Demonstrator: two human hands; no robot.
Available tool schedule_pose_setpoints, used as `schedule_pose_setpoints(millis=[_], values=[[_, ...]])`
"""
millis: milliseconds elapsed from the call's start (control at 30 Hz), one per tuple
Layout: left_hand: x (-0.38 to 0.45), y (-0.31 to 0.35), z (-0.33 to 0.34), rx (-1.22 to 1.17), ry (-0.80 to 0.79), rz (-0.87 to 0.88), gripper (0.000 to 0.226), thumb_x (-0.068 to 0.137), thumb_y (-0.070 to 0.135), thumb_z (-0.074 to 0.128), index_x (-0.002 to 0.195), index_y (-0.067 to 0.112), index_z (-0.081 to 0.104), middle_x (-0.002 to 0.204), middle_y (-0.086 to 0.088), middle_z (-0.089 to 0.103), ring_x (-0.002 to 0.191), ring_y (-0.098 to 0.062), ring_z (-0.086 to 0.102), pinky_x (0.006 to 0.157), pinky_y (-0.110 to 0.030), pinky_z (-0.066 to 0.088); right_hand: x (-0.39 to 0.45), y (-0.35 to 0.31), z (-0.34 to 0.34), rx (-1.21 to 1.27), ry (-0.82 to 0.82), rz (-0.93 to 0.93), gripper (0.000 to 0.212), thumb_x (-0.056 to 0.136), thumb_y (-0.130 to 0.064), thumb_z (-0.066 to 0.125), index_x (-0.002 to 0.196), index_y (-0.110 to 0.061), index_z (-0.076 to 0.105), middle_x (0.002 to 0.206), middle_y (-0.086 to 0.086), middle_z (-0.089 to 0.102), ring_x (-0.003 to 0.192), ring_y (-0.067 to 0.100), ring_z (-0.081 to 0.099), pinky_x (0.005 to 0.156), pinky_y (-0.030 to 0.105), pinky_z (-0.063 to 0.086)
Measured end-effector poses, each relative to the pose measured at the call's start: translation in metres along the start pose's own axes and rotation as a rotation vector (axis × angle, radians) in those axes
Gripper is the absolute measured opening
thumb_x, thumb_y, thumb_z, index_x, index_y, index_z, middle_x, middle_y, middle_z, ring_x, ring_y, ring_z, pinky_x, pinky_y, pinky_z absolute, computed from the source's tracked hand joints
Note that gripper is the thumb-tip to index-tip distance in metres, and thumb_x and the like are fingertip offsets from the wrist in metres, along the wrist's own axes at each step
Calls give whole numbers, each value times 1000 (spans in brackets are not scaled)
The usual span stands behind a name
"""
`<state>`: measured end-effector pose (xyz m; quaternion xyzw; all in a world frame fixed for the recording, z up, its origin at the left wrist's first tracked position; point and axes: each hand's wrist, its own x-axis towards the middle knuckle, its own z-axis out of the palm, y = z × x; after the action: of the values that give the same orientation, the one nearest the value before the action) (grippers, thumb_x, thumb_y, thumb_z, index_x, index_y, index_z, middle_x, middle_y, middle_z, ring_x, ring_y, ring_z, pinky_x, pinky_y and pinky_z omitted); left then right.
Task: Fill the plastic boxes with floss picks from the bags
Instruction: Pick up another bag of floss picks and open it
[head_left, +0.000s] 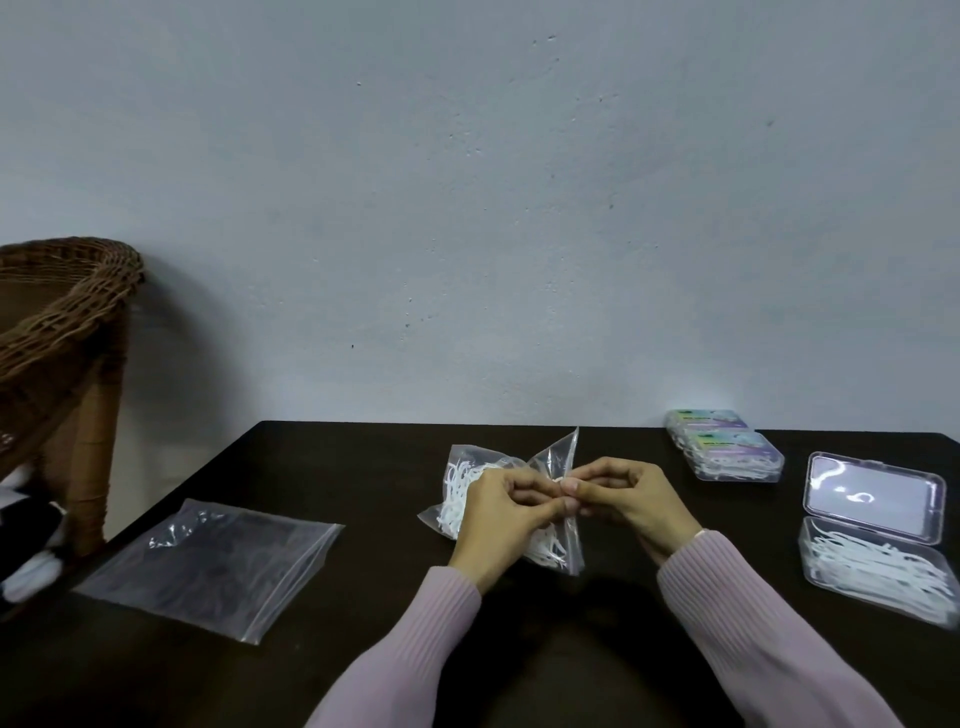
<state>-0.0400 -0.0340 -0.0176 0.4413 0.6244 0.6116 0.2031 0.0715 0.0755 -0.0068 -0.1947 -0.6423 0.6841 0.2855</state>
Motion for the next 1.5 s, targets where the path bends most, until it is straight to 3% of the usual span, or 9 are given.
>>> schedule_pose_setpoints(millis=[233, 333, 533, 733, 967, 1167, 1267, 1400, 1500], values=[[-1, 4, -1, 19, -40, -20, 5, 83, 12, 68, 83, 9, 71, 74, -7, 71, 66, -11, 67, 62, -18, 52, 2, 0, -4, 65, -55, 66, 14, 71, -3, 68, 85, -2, 65, 75, 10, 70, 67, 14, 68, 59, 20, 56], [-5, 4, 3, 122, 7, 14, 19, 88, 22, 64, 79, 5, 66, 74, -11, 67, 62, -12, 63, 59, -23, 53, 2, 0, 3, -103, -86, 10, 6, 82, -2, 61, 81, -7, 63, 76, 7, 67, 67, 13, 64, 63, 21, 55], [-8, 0, 11, 329, 51, 70, 30, 98, 31, 44, 83, 10, 59, 82, -9, 63, 79, -20, 58, 73, -36, 48, 3, 7, 12, -448, -103, -46, 25, 95, -19, 46, 85, -10, 66, 65, -4, 56, 59, 5, 51, 54, 15, 42], [-9, -2, 9, 514, 68, 143, 32, 98, 30, 44, 71, 15, 51, 64, 1, 52, 58, -7, 44, 56, -27, 40, -2, 5, 16, -627, -80, -129, 24, 95, -19, 48, 83, -6, 64, 58, -7, 52, 45, -2, 47, 48, 10, 37], [-7, -3, 8, 576, 124, 171, 34, 96, 24, 47, 62, 23, 42, 58, 6, 46, 52, -5, 41, 52, -17, 35, 0, 8, 10, -845, -15, -195, 28, 91, -20, 52, 64, -14, 54, 59, -3, 48, 54, 5, 42, 53, 14, 35], [-4, 2, -4, 675, 264, 157, 30, 95, 24, 49, 65, 25, 45, 59, 9, 48, 51, -2, 45, 51, -14, 39, 4, 7, -7, -888, 77, -137, 28, 90, -21, 54, 64, -12, 56, 62, 2, 53, 58, 8, 47, 61, 29, 44], [-2, 7, -13, 876, 380, 330, 26, 91, 22, 53, 67, 25, 43, 54, 12, 43, 45, -1, 37, 49, -12, 31, 4, 3, -21, -920, 130, -63, 31, 91, -23, 54, 61, -18, 53, 60, -3, 53, 57, 7, 49, 58, 22, 41], [-3, 4, -8, 899, 320, 485, 21, 89, 27, 48, 69, 27, 44, 54, 15, 40, 45, 3, 31, 56, -8, 25, 4, 7, -26, -807, 133, 14, 25, 93, -22, 50, 70, -16, 59, 72, 2, 66, 62, 11, 60, 66, 27, 51], [-4, 3, -7, 769, 108, 419, 33, 93, 43, 31, 74, 22, 48, 62, 12, 46, 61, -4, 47, 70, -14, 32, 6, 5, -20, -311, 100, 126, 20, 95, -14, 45, 83, -7, 59, 95, 9, 68, 84, 17, 65, 68, 28, 56]])
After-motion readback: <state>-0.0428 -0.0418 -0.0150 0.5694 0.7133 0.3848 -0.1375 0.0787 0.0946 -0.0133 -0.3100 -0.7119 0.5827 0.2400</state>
